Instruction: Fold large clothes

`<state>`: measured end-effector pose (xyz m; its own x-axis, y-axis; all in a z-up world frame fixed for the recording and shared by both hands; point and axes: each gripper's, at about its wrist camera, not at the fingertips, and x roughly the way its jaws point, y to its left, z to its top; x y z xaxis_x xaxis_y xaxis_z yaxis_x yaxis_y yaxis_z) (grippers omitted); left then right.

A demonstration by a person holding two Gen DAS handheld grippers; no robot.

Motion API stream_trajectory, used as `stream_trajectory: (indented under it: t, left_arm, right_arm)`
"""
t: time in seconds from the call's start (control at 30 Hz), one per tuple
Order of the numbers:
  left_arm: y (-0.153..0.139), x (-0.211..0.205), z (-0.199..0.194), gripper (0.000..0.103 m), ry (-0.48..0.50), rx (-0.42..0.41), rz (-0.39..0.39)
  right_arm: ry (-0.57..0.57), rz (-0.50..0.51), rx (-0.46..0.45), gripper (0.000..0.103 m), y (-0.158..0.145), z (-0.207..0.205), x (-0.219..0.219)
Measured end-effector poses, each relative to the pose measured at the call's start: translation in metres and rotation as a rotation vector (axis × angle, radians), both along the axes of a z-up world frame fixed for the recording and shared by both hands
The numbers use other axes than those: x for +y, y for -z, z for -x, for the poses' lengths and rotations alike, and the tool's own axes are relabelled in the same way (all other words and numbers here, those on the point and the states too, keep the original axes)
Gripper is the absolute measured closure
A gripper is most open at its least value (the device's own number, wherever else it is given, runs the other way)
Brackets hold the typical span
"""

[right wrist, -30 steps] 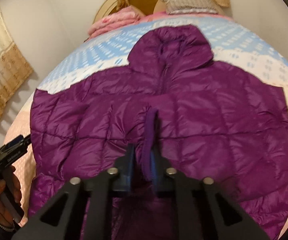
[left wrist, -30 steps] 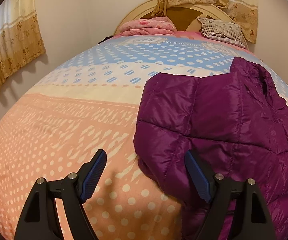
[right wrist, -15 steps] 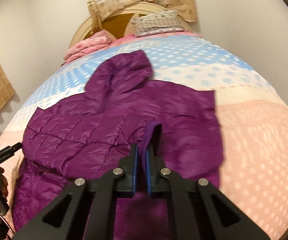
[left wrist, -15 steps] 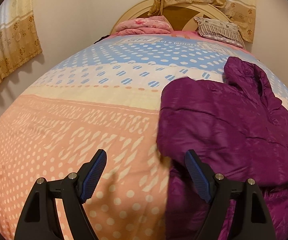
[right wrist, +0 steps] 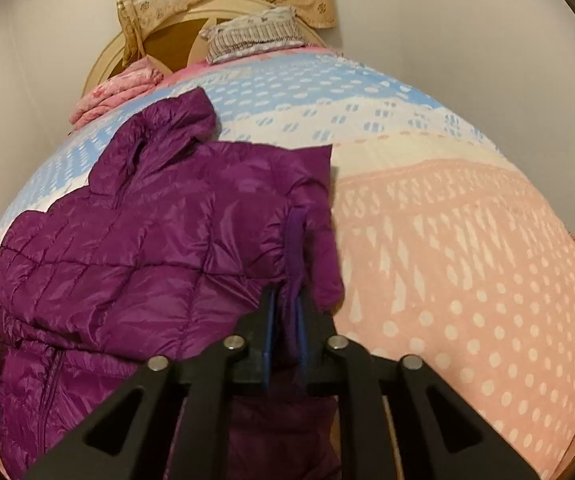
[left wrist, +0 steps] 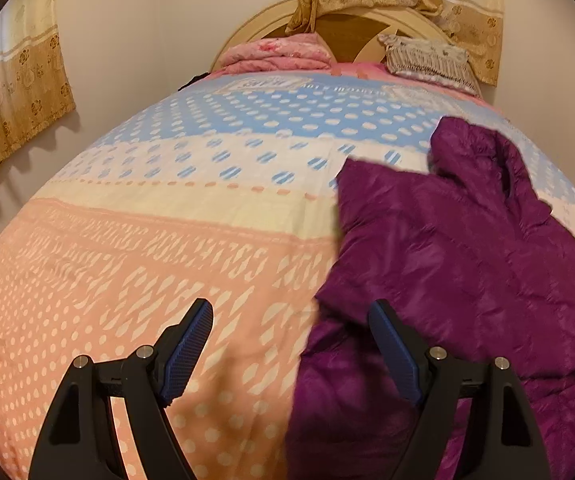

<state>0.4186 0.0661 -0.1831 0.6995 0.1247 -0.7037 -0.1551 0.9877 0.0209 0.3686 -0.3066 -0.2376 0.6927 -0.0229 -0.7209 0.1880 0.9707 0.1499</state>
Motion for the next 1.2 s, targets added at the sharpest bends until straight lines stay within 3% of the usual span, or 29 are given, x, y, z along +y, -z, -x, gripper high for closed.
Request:
stream_trajectory:
  t: [0.13, 0.37, 0.5, 0.7, 1.0, 1.2]
  left_arm:
    - [-0.017, -0.018, -0.011, 0.022, 0.039, -0.040, 0.002]
    - [0.001, -0.053, -0.041, 0.022, 0.084, 0.006, -0.024]
    - [0.018, -0.065, -0.048, 0.022, 0.115, 0.029, -0.046]
    - [0.041, -0.061, -0.058, 0.021, 0.102, 0.062, -0.020]
    - [0.053, -0.053, -0.061, 0.010, 0.086, 0.082, 0.037]
    - [0.056, -0.052, -0.062, 0.008, 0.082, 0.089, 0.034]
  right_arm:
    - [0.084, 0.030, -0.069, 0.061, -0.027, 0.015, -0.005]
    - [-0.010, 0.043, -0.102, 0.061, -0.047, -0.009, 0.029]
    - [-0.101, -0.038, -0.066, 0.061, -0.026, -0.036, 0.044]
    - [-0.097, -0.024, 0.002, 0.063, 0.017, -0.053, 0.048]
    - [-0.099, -0.042, -0.007, 0.063, 0.033, -0.048, 0.045]
    - [-0.096, -0.015, -0.004, 0.063, 0.034, -0.048, 0.050]
